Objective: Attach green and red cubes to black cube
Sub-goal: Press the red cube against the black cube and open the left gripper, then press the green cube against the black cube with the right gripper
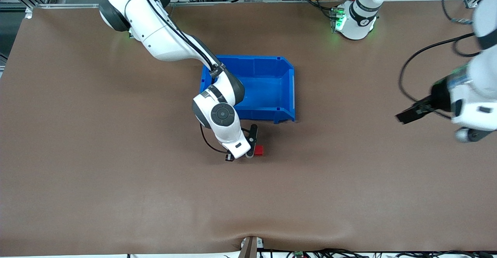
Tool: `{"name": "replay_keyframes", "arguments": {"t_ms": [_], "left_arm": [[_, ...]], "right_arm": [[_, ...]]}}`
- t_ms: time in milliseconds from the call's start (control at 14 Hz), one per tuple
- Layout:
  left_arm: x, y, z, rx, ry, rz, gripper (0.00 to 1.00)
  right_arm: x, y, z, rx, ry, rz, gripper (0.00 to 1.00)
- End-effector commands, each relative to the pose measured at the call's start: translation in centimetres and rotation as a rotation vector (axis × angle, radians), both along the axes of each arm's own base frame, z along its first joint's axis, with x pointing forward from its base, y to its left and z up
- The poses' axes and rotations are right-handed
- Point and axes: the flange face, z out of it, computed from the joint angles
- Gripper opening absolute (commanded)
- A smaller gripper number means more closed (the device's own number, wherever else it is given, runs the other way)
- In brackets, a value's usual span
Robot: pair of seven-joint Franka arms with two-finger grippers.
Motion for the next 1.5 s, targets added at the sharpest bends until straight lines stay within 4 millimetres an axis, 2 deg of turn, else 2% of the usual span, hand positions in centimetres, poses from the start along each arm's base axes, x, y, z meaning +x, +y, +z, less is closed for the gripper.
{"name": "replay_keyframes", "arguments": {"t_ms": [0,357,429,857,929,1000,1071,1286,1429], "left_arm": [[-2.2,1.8,1.1,0.003,0.012,-0.102,1.0],[-3.6,4.5,2.3,-0.006,0.026,-0.16,1.0],[-3.8,4.5,2.3,-0.009,0.042,-0.178,1.0],[-5.6,4.9,5.5,-0.006,-0.019,-0.177,1.0],[-5.8,4.9,5.4,-0.006,-0.024,-0.177,1.0],[-6.3,4.7,5.4,-0.012,-0.032,-0.18,1.0],[-7.2,4.7,5.2,-0.01,-0.053,-0.181,1.0],[-9.1,4.5,4.0,-0.003,-0.088,-0.185,1.0],[-10.3,3.2,3.8,0.003,-0.083,-0.211,1.0]], "right_arm": [[0.1,0.7,-0.3,-0.012,-0.02,-0.011,0.0],[0.1,1.0,-1.3,0.006,-0.032,-0.028,0.0],[-0.1,1.2,-1.3,0.008,-0.034,-0.026,0.0],[-0.9,2.6,-1.7,0.023,-0.041,-0.053,0.0],[-0.9,2.6,-1.6,0.026,-0.046,-0.052,0.0],[-1.0,2.9,-1.5,0.032,-0.059,-0.045,0.43],[-0.9,2.8,-1.6,0.037,-0.064,-0.045,0.99],[-0.6,2.5,-1.4,0.038,-0.064,-0.049,1.0],[-0.2,2.0,-0.8,0.04,-0.061,-0.062,1.0]]}}
